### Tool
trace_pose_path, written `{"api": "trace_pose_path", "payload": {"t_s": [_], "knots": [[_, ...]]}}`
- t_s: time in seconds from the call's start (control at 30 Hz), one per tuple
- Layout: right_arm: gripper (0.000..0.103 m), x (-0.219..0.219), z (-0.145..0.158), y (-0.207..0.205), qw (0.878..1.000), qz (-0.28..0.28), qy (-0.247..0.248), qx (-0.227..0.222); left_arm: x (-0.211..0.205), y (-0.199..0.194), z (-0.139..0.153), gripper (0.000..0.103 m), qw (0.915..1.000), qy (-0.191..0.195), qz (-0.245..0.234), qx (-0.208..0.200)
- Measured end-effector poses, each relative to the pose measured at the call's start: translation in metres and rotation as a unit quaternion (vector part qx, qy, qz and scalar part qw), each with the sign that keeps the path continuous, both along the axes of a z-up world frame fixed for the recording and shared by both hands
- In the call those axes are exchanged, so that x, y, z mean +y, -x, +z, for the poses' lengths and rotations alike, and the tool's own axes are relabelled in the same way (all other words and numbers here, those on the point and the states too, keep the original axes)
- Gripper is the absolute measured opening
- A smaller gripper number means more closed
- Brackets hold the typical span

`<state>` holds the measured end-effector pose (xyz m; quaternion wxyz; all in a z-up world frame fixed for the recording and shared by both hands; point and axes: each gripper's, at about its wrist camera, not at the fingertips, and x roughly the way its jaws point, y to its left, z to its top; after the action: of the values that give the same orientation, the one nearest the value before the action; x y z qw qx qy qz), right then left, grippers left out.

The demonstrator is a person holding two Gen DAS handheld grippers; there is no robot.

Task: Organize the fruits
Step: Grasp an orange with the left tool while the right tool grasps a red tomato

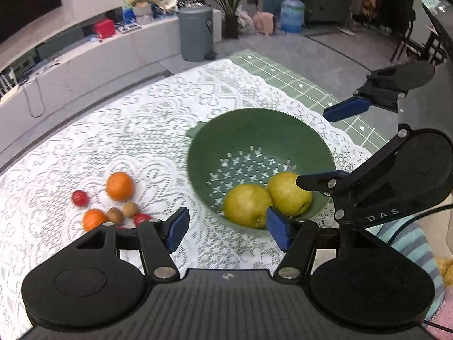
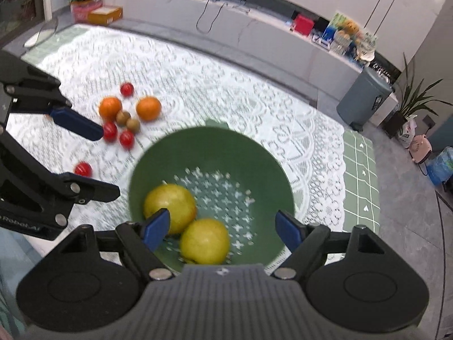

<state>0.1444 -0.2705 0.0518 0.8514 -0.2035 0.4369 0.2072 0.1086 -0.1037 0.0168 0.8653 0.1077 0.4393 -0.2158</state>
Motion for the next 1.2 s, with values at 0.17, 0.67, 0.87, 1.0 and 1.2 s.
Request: {"api": "trace_pose_path", "payload": {"t_s": [0.17,0.67,0.87,1.0,1.2], "knots": [[0.083,0.023,0.003,0.017,0.999,-0.01,-0.034,-0.032,0.027,0.018,0.008,0.074,0.999,0.015,0.036,-0.024],[0.079,0.099,-0.042,0.077,0.981,-0.046,-0.157,-0.102,0.135,0.068,-0.017,0.074,0.9825,0.064,0.169,-0.047],[0.07,0.117,-0.068,0.093,0.981,-0.029,-0.156,-0.113,0.152,0.094,-0.042,0.074,0.9796,0.067,0.187,-0.027],[0.067,0.121,-0.081,0.1,0.982,-0.016,-0.15,-0.115,0.153,0.103,-0.058,0.073,0.9783,0.069,0.194,-0.015],[0.065,0.128,-0.095,0.1,0.984,-0.009,-0.142,-0.107,0.143,0.109,-0.075,0.068,0.9814,0.027,0.189,-0.022]]}}
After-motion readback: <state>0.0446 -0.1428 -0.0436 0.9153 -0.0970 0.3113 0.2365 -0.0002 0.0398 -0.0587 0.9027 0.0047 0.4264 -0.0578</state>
